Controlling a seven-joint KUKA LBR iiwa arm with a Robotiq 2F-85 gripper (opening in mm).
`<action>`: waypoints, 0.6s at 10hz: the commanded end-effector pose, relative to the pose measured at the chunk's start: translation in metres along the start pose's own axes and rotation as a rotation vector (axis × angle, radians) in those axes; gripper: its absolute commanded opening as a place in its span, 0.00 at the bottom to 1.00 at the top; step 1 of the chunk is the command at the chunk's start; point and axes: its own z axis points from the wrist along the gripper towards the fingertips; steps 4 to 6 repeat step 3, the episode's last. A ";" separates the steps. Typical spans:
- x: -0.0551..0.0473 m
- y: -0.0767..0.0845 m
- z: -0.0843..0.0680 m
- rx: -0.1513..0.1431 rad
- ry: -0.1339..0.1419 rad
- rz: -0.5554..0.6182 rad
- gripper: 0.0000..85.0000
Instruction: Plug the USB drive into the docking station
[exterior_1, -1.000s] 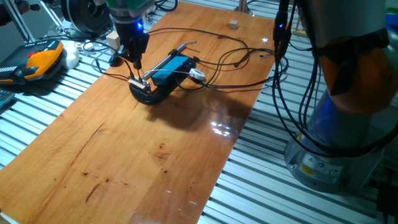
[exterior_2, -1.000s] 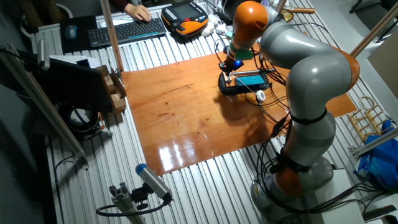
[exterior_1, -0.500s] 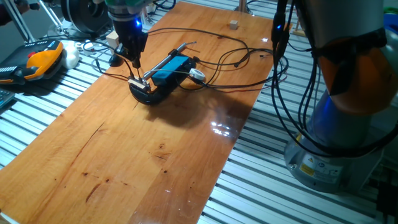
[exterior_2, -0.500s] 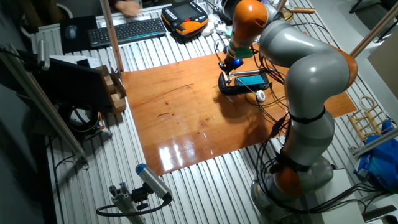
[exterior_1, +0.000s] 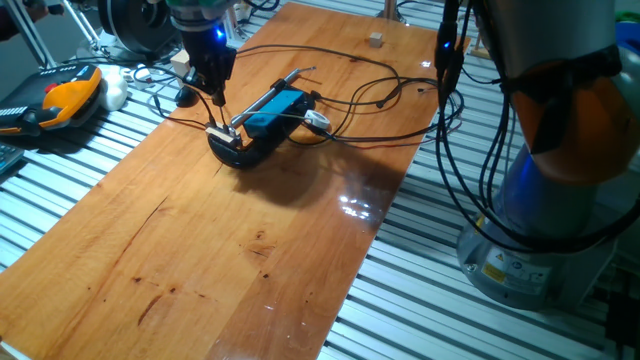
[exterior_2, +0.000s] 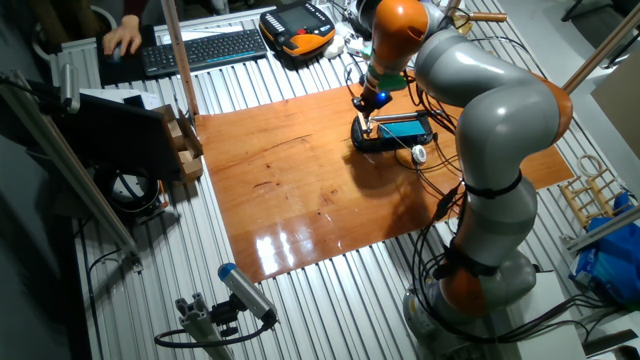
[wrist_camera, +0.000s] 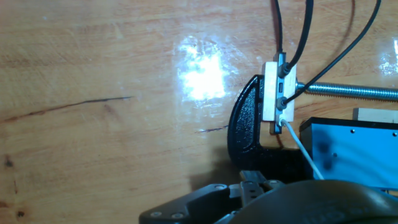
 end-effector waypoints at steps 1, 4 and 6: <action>0.000 0.000 0.000 0.000 -0.001 0.000 0.00; 0.000 0.000 0.000 -0.002 -0.003 -0.002 0.00; 0.000 0.000 0.000 -0.002 -0.003 -0.002 0.00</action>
